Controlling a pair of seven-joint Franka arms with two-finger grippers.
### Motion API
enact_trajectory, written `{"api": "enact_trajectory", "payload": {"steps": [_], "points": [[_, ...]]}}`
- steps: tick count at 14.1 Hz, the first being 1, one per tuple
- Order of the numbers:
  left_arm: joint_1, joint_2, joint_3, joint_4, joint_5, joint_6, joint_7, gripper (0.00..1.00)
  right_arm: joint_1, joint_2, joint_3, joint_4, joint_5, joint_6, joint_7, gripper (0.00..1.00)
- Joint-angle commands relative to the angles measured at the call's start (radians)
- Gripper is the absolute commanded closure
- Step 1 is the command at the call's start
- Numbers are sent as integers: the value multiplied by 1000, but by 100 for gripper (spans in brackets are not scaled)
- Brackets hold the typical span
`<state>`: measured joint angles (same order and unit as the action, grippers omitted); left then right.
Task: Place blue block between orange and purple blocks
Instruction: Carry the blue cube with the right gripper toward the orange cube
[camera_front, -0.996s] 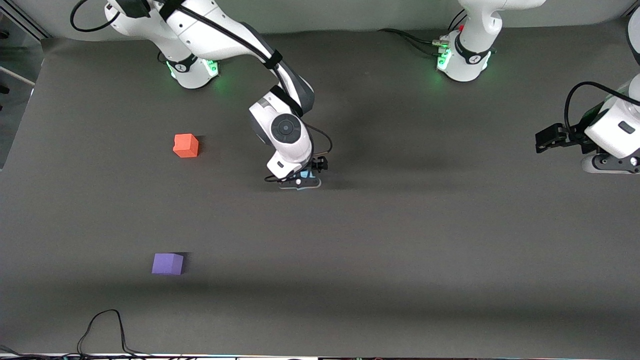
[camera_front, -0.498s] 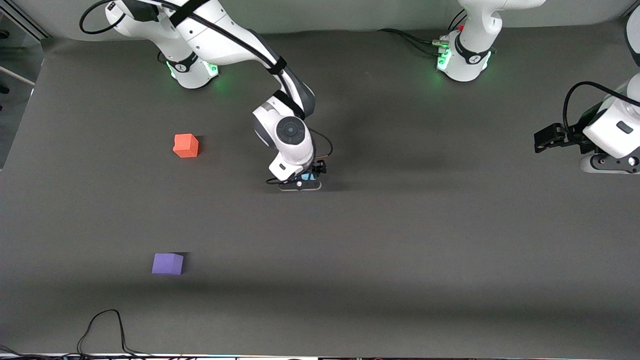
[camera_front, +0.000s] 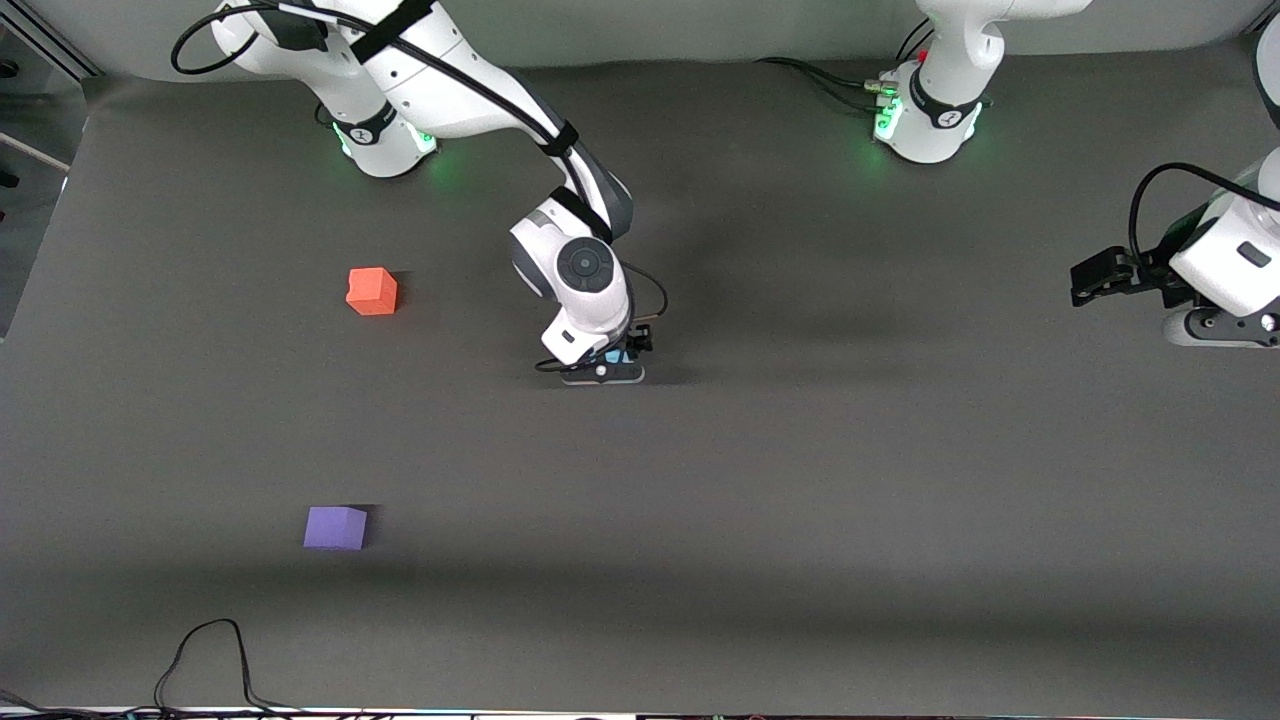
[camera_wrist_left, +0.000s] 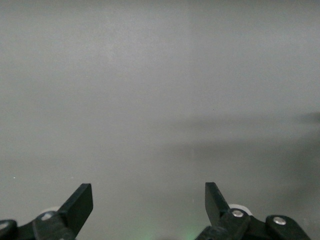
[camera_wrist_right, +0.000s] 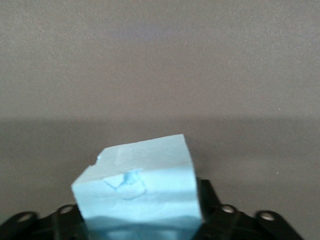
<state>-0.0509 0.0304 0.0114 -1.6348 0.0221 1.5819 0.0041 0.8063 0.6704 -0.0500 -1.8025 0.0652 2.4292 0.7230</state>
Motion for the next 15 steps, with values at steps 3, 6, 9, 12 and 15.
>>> {"api": "enact_trajectory", "payload": {"steps": [3, 6, 9, 12, 15], "points": [[11, -10, -1, 18, -5, -2, 2, 0, 2, -63, -11, 5, -24, -27, 20, 51], [0, -4, -4, 15, -14, 12, -6, 0, 1, -141, -50, 72, -24, -248, -31, 51], [6, 0, -4, 26, -16, 15, 1, 0, -19, -273, -137, 138, 4, -480, -159, 51], [0, 0, -7, 26, -13, 18, -12, 0, -125, -398, -181, 178, 42, -672, -386, 51], [-3, 6, -8, 27, -7, 18, -18, 0, -151, -475, -324, 176, 44, -749, -595, 51]]}}
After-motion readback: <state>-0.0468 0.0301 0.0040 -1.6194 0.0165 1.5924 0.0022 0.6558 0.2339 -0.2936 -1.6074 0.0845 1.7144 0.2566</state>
